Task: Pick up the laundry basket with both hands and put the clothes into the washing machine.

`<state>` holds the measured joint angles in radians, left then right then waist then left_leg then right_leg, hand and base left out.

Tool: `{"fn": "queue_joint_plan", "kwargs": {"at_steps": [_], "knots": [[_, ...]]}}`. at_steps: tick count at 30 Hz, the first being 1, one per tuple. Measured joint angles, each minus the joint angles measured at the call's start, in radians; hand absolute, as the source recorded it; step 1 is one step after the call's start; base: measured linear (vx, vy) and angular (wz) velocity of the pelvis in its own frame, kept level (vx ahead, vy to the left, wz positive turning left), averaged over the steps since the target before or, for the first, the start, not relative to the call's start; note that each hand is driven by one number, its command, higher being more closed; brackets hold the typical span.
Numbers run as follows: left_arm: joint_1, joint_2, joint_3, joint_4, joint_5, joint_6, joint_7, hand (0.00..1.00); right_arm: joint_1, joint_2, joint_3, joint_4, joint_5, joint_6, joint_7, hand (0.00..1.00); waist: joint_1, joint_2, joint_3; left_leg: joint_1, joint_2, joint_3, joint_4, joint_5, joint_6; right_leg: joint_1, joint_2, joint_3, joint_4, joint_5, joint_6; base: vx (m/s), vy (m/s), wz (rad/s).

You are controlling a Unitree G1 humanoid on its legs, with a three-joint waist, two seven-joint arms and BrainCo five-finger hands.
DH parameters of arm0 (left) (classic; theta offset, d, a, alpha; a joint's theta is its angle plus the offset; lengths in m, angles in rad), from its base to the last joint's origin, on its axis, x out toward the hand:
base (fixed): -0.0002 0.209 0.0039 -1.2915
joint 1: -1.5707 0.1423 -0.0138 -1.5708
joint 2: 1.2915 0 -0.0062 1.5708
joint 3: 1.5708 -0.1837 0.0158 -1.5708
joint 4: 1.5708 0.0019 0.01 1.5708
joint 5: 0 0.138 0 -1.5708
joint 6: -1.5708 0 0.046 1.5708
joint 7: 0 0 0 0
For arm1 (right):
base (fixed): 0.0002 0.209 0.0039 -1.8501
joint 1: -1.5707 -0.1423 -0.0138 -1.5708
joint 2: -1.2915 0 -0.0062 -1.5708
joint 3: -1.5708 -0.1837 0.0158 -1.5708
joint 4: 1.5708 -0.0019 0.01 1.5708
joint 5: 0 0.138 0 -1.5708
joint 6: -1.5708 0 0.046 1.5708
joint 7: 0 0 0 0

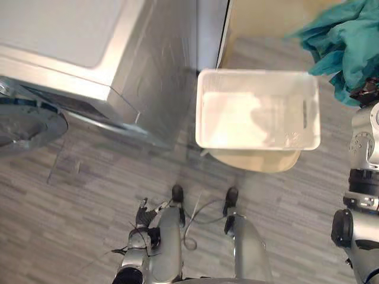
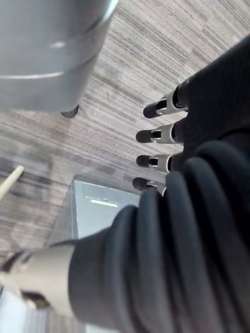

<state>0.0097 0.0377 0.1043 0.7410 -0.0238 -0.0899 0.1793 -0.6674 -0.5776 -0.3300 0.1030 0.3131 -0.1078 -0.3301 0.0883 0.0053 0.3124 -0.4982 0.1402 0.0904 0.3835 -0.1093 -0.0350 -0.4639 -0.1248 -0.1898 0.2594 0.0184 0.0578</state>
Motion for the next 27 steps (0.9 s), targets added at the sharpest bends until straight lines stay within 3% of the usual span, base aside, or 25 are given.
{"fn": "queue_joint_plan", "kwargs": {"at_steps": [5, 7, 9, 14, 17, 22, 27], "knots": [[0.057, 0.000, 0.258, -0.010, -0.191, 0.037, -0.002, 0.00, 0.175, 0.121, -0.018, -0.202, -0.009, -0.004, 0.005, 1.00, -0.001, -0.023, -0.142, 0.158, -0.015, 0.004, -0.092, -0.008, -0.016, 0.138, -0.001, -0.012, -0.040, -0.040, 0.005, 0.14, -0.008, 0.08], [0.064, 0.011, 0.341, -0.089, -0.233, 0.044, 0.013, 0.00, 0.238, 0.162, -0.019, -0.239, -0.011, -0.006, 0.009, 1.00, -0.001, -0.024, -0.200, 0.213, -0.023, -0.010, -0.136, -0.007, -0.018, 0.191, -0.001, -0.032, -0.064, -0.053, 0.009, 0.18, -0.004, 0.24], [0.055, 0.018, 0.413, -0.285, -0.262, 0.041, 0.057, 0.00, 0.286, 0.197, -0.019, -0.240, -0.020, -0.006, 0.017, 1.00, 0.004, -0.031, -0.268, 0.268, -0.033, -0.027, -0.179, 0.000, -0.025, 0.253, 0.001, -0.048, -0.103, -0.055, 0.011, 0.21, 0.003, 0.21], [-0.031, 0.032, 0.394, -0.668, -0.276, -0.011, 0.158, 0.00, 0.294, 0.235, -0.019, -0.241, -0.051, -0.005, 0.048, 1.00, -0.003, -0.033, -0.330, 0.356, -0.050, -0.063, -0.220, 0.000, -0.026, 0.372, -0.002, -0.074, -0.176, -0.052, 0.016, 0.16, 0.024, 0.18], [-0.094, 0.064, 0.301, -0.799, -0.230, -0.031, 0.201, 0.00, 0.294, 0.260, -0.002, -0.243, -0.051, -0.005, 0.068, 1.00, -0.015, -0.038, -0.338, 0.423, -0.055, -0.062, -0.246, 0.000, -0.025, 0.441, -0.002, -0.067, -0.211, -0.051, 0.017, 0.11, 0.013, -0.02], [-0.150, 0.071, 0.010, -0.961, -0.146, -0.046, 0.211, 0.00, 0.307, 0.310, 0.059, -0.261, -0.049, -0.014, 0.097, 1.00, -0.023, -0.043, -0.373, 0.482, -0.055, -0.041, -0.271, 0.000, -0.025, 0.468, 0.003, -0.017, -0.227, -0.046, 0.020, 0.06, -0.008, -0.29], [-0.245, 0.044, -0.300, -1.004, -0.133, -0.067, 0.123, 0.00, 0.369, 0.388, 0.163, -0.367, -0.047, -0.028, 0.132, 1.00, -0.054, -0.031, -0.386, 0.527, -0.055, -0.007, -0.282, 0.000, -0.025, 0.479, 0.003, 0.032, -0.222, -0.042, 0.019, 0.00, 0.006, -0.28]]}}
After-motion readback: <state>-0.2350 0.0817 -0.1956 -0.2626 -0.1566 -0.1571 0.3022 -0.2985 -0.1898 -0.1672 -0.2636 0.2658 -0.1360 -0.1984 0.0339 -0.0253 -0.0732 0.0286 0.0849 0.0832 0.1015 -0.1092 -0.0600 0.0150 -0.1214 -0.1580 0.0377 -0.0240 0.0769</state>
